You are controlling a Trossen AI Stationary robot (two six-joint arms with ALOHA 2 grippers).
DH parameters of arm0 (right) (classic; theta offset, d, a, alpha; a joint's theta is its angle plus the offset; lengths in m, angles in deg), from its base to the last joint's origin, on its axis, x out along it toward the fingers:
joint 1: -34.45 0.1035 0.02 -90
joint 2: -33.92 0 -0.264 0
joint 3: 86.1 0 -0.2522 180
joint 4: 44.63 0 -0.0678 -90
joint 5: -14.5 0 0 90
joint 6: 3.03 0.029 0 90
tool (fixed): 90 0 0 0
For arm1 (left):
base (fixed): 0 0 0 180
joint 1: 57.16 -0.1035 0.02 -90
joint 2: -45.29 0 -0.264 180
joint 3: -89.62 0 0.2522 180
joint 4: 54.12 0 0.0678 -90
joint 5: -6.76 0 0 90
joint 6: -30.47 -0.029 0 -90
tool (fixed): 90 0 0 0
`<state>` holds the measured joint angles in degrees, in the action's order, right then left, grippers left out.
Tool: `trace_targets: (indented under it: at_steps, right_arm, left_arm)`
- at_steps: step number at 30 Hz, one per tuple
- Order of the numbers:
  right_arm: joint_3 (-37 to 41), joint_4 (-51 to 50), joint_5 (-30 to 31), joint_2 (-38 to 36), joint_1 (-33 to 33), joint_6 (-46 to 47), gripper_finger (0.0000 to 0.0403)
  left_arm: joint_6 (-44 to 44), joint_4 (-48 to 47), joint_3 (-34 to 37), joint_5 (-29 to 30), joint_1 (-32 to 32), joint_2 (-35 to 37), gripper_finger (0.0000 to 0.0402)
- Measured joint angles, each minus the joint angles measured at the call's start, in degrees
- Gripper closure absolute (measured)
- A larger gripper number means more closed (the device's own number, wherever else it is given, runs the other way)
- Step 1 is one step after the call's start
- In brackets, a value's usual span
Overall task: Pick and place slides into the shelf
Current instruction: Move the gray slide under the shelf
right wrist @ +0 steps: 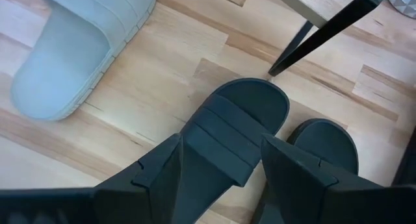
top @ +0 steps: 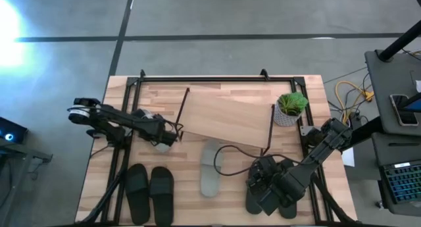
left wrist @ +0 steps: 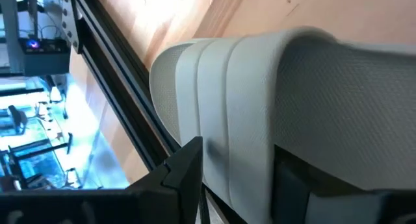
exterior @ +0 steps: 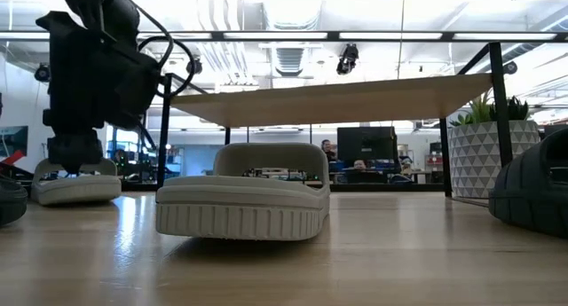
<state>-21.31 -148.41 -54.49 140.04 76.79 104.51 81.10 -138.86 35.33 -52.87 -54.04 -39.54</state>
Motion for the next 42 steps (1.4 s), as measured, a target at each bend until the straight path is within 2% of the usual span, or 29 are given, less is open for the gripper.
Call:
trace_targets:
  at_steps: [9, 18, 28, 33, 37, 40, 42]
  right_arm:
    - [0.00, 0.00, -0.02, 0.02, 0.02, -0.26, 0.0204]
    - [0.00, 0.01, -0.02, 0.02, 0.02, -0.24, 0.0204]
    - [0.00, 0.00, -0.02, 0.04, 0.02, -0.18, 0.0204]
    - [0.00, 0.00, -0.02, 0.04, 0.02, -0.04, 0.0204]
    - [0.00, 0.02, -0.02, 0.03, 0.02, -0.04, 0.0204]
    - [0.00, 0.00, -0.02, 0.04, 0.02, -0.02, 0.0204]
    - [0.00, 0.02, -0.02, 0.04, 0.02, -0.02, 0.0204]
  left_arm:
    - [0.87, -0.31, -0.31, -0.39, -0.02, -0.90, 0.0393]
    - [1.56, -0.38, -1.87, -2.89, 0.00, 4.97, 0.0399]
    - [1.63, -6.88, -12.81, -2.39, 1.40, 13.70, 0.0401]
    - [4.51, -13.00, -19.87, 3.48, 2.67, 15.90, 0.0401]
    - [3.55, -13.49, -25.52, 9.85, 4.63, 17.02, 0.0401]
    - [-1.17, -12.41, -29.65, 17.07, 7.97, 16.64, 0.0401]
    - [-9.16, -8.80, -31.83, 21.57, 10.73, 15.89, 0.0401]
